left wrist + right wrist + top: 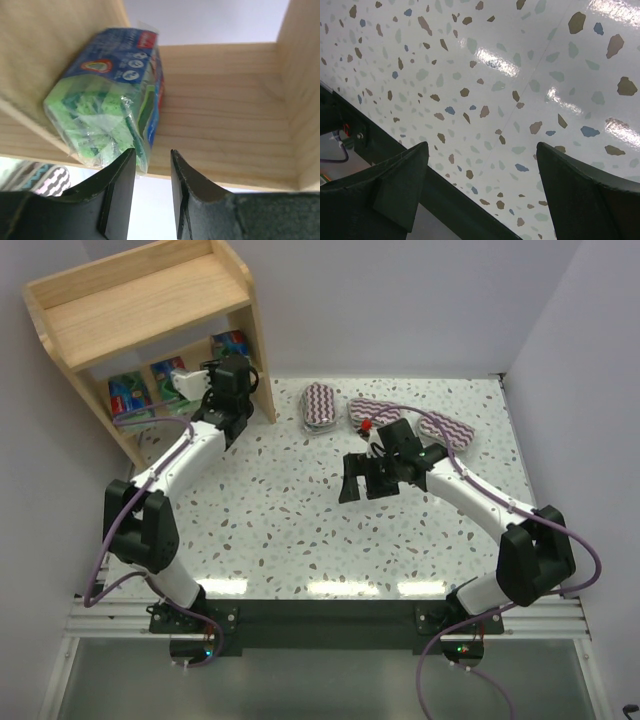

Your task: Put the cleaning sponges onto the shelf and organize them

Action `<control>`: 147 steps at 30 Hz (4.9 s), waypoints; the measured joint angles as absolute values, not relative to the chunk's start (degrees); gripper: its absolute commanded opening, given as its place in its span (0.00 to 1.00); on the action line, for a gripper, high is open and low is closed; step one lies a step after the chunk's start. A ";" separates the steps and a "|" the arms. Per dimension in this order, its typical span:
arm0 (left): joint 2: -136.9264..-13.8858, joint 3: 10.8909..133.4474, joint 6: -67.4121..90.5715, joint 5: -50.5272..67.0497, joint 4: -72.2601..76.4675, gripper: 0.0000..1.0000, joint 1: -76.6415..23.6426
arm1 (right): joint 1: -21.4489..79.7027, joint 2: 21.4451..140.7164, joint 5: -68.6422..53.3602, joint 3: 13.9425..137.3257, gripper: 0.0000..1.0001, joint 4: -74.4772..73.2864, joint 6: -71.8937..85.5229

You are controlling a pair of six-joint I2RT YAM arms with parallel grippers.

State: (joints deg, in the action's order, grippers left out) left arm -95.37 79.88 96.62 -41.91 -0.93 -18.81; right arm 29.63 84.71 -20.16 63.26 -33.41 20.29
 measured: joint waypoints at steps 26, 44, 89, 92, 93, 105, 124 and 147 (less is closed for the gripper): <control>-61.04 50.02 58.19 -5.72 24.82 0.51 -18.72 | 20.16 89.30 -0.84 73.67 0.98 -31.57 29.12; -44.77 36.23 42.46 22.00 10.98 0.51 -22.55 | 2.37 113.08 32.60 92.75 0.97 -28.67 46.54; -52.05 22.24 38.00 22.13 7.31 0.49 -22.63 | 36.69 94.78 17.61 75.70 0.94 -27.27 45.98; -54.83 22.24 38.37 22.35 8.47 0.49 -22.70 | 32.05 90.26 20.71 75.57 0.95 -29.36 45.10; -55.44 22.24 38.39 22.35 8.75 0.49 -22.83 | 30.44 89.34 22.22 75.20 0.95 -30.00 44.97; -57.80 22.22 38.35 22.31 10.26 0.49 -23.33 | 24.73 88.79 24.01 58.89 0.93 -28.82 44.93; -54.96 20.97 37.95 16.29 8.88 0.53 -23.35 | 34.30 98.45 5.63 54.89 0.85 -6.17 43.75; -46.26 24.64 45.63 21.21 -19.05 0.59 -23.40 | 43.88 103.13 6.50 64.62 0.86 -10.94 54.72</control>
